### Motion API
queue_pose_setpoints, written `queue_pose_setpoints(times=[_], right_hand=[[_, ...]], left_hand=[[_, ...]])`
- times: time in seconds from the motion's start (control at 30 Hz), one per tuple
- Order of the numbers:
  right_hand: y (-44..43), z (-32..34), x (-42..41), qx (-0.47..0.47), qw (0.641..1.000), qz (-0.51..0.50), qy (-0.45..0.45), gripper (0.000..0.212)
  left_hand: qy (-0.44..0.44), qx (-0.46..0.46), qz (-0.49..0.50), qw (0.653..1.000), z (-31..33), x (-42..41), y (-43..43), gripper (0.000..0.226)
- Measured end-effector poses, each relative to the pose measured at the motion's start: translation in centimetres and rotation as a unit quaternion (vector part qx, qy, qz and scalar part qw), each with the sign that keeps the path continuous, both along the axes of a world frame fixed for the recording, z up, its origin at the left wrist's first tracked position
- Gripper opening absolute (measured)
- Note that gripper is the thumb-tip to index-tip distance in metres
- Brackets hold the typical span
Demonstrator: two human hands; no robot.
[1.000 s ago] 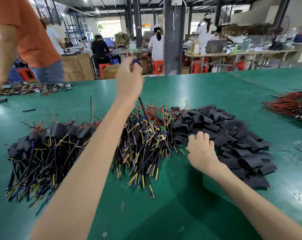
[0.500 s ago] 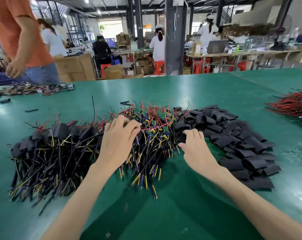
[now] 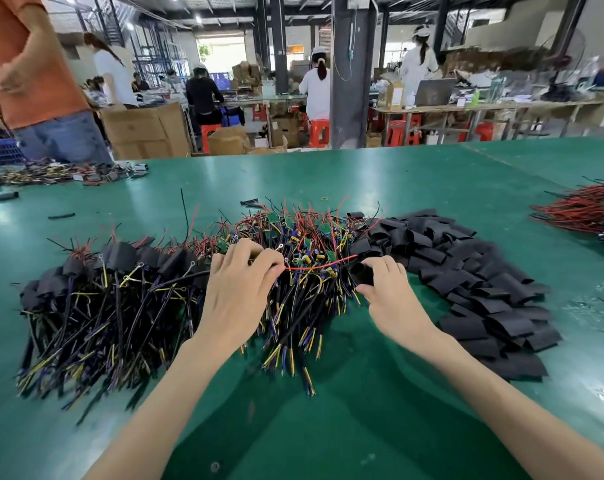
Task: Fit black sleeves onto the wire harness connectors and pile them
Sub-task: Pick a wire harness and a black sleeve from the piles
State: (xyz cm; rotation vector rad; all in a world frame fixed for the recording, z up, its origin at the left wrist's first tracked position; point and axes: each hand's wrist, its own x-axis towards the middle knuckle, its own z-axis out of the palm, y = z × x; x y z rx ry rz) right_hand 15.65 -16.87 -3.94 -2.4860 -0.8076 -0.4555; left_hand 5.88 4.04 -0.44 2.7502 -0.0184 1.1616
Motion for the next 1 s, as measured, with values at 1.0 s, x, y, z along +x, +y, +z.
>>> queue_pose_setpoints(times=[1.0], right_hand=[[1.2,1.8,-3.3,-0.042,0.980,0.103,-0.162,0.039]], left_hand=[[0.102,-0.166,-0.138,0.971,-1.0,-0.4,-1.8,0.027]])
